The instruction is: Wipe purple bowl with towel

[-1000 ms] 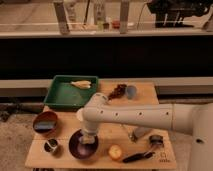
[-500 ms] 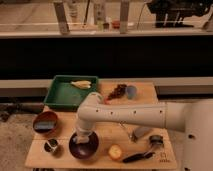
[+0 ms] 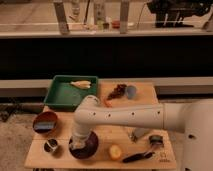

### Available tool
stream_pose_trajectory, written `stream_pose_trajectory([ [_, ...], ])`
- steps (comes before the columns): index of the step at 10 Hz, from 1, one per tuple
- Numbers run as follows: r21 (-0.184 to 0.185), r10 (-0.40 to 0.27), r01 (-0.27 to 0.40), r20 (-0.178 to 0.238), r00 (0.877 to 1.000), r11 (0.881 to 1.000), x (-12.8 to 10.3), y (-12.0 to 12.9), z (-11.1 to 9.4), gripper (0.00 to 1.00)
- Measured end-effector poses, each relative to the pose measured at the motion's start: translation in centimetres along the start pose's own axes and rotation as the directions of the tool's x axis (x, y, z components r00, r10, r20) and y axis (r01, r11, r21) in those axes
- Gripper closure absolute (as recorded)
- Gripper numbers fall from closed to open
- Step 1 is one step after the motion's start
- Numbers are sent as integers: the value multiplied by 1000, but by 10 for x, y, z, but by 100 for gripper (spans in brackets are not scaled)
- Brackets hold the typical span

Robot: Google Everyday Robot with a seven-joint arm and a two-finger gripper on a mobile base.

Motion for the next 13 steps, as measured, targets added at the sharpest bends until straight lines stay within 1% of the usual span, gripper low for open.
stream_pose_trajectory([
  [4, 49, -24, 24, 10, 1000, 998, -4, -16, -1, 100],
  [6, 62, -18, 16, 22, 1000, 998, -10, -21, -2, 100],
  [7, 64, -12, 10, 30, 999, 998, -15, -23, -4, 100],
  [10, 54, 20, -23, 48, 999, 998, -31, -27, -11, 100],
  [13, 41, 56, -58, 58, 997, 997, -45, -25, -14, 100],
])
